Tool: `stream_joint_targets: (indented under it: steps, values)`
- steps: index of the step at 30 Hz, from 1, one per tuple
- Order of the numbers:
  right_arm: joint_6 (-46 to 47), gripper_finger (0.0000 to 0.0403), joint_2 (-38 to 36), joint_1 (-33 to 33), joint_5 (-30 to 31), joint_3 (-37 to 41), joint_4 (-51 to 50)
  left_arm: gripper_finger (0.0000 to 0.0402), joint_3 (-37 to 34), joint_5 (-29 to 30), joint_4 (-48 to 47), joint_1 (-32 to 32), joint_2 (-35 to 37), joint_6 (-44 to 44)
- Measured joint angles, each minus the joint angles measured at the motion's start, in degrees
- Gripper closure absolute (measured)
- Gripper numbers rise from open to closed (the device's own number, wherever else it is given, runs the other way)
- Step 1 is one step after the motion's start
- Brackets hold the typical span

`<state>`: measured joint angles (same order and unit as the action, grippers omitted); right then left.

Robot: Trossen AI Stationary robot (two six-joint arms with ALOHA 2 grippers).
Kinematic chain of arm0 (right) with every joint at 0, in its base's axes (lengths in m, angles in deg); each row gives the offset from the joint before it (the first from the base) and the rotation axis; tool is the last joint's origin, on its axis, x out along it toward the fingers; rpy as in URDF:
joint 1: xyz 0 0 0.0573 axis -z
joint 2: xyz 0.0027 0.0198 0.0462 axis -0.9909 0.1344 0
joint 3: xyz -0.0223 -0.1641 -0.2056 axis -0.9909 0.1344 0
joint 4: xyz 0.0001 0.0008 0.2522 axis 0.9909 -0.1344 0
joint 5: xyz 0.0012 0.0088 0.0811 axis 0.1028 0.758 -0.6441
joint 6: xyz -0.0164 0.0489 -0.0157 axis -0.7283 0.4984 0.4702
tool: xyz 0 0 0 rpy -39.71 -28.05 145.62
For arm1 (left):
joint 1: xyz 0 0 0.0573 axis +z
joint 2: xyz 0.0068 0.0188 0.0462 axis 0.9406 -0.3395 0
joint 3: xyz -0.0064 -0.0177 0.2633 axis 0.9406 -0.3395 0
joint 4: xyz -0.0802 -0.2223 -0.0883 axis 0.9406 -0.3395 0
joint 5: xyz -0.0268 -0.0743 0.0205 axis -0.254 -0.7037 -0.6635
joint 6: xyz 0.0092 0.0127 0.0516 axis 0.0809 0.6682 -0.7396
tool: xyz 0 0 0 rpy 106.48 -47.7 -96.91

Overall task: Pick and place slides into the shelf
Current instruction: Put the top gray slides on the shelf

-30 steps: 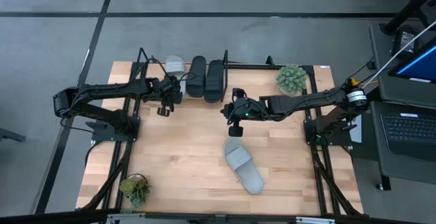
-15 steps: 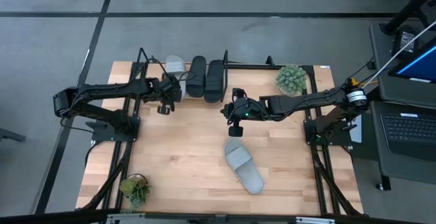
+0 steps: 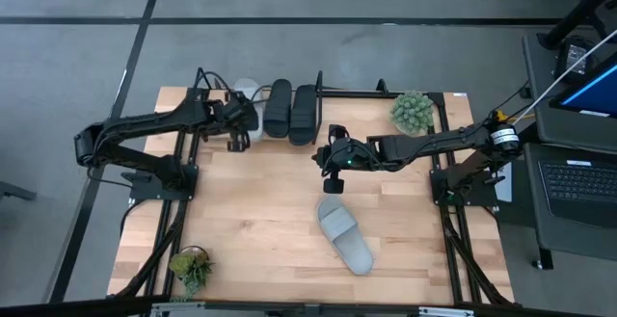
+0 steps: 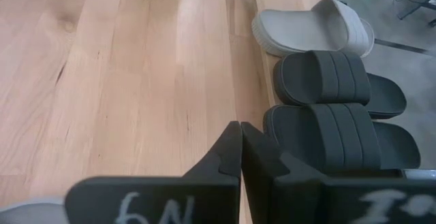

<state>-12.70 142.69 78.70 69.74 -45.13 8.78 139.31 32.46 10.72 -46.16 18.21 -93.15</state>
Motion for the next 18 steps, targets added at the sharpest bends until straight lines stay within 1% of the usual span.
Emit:
stream_joint_targets:
  steps: [3,5,10,13,14,18]
  values:
    - [0.02,0.0397,0.0,0.0,0.0,0.0,0.0,0.0387,0.53,5.53,-2.09,0.7,-0.01,0.78]
    - [0.02,0.0397,0.0,0.0,0.0,0.0,0.0,0.0397,0.54,8.1,-3.56,1.47,-0.02,1.24]
    - [0.0,0.0397,0.0,0.01,0.0,0.0,0.0,0.04,0.54,8.69,-3.41,5.16,-0.02,2.41]
    - [0.02,0.0397,0.0,0.0,0.0,0.0,-0.02,0.0401,0.54,7.41,-3.35,8.05,-0.15,3.53]
    - [0.02,0.0397,0.0,0.0,0.0,0.0,-0.02,0.0401,0.54,5.86,-3.37,8.97,-0.21,3.65]
    - [0.02,0.0397,0.0,0.02,0.0,0.0,-0.29,0.0401,0.54,-5.07,-2.53,11.88,-0.24,-0.04]
